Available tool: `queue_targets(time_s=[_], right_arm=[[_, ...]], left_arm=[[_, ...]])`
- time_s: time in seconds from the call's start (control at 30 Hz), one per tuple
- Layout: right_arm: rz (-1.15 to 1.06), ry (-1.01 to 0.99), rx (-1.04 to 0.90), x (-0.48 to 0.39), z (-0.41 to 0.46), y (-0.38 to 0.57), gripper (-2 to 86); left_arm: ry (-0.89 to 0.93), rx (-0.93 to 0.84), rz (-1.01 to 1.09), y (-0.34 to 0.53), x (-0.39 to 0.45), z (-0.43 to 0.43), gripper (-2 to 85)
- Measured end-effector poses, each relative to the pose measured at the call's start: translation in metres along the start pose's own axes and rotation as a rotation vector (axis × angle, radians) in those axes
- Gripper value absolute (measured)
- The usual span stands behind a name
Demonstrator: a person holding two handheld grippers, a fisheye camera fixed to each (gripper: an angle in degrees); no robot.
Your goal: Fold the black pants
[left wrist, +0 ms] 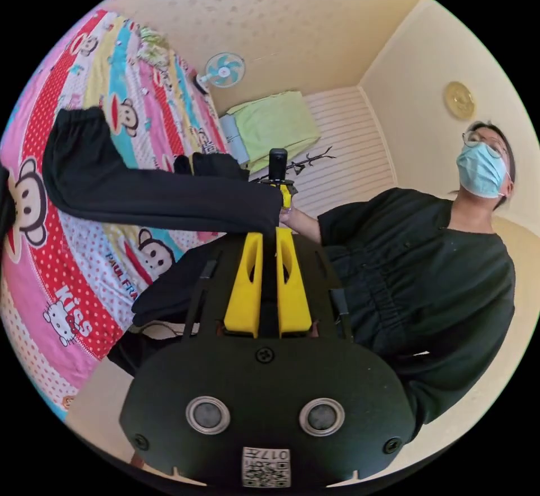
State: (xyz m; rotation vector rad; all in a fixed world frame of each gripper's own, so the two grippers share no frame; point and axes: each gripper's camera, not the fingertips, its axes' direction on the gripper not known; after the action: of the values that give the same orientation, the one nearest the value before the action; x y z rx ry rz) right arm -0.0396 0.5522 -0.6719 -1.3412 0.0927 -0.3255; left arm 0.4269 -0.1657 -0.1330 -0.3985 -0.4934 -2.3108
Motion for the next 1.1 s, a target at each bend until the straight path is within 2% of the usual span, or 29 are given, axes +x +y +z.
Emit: queue_targets(time_s=[0.13,0.23,0.3,0.4,0.47,0.57,0.63,0.8,0.9,1.0,1.1], right_arm=[[-0.317,0.078,-0.033,-0.127,-0.010,-0.035,0.3],[-0.469,0.104,-0.005,-0.190,-0.022,-0.055,0.3],[-0.523,0.125,0.033,-0.215,-0.031,-0.068,0.4],[-0.535,0.171,0.077,-0.233,-0.046,-0.091,0.4],[-0.471,0.244,0.091,-0.222,-0.053,-0.107,0.4],[-0.275,0.469,0.067,-0.165,-0.058,-0.133,0.3],[-0.079,0.569,0.021,-0.092,-0.061,-0.151,0.3],[0.099,0.659,0.019,0.014,-0.068,-0.167,0.3],[0.186,0.712,0.013,0.058,-0.064,-0.164,0.4],[0.244,0.727,0.007,0.097,-0.055,-0.137,0.6],[0.306,0.637,0.043,0.130,-0.044,-0.086,0.9]], left_arm=[[-0.004,0.042,0.221,-0.023,0.089,-0.002,4.4],[0.000,0.109,0.384,-0.042,0.144,-0.004,4.4],[0.014,0.186,0.457,-0.059,0.171,-0.006,4.4],[0.021,0.284,0.434,-0.080,0.173,-0.009,4.4],[-0.018,0.322,0.331,-0.092,0.152,-0.012,4.3],[-0.134,0.350,0.092,-0.107,0.087,-0.010,4.3],[-0.172,0.333,-0.040,-0.115,0.040,-0.004,4.3],[-0.265,0.290,-0.248,-0.136,-0.060,0.009,4.2],[-0.346,0.220,-0.293,-0.137,-0.095,0.025,4.3],[-0.355,0.197,-0.358,-0.114,-0.130,0.044,4.5],[-0.285,0.203,-0.427,-0.069,-0.161,0.065,4.5]])
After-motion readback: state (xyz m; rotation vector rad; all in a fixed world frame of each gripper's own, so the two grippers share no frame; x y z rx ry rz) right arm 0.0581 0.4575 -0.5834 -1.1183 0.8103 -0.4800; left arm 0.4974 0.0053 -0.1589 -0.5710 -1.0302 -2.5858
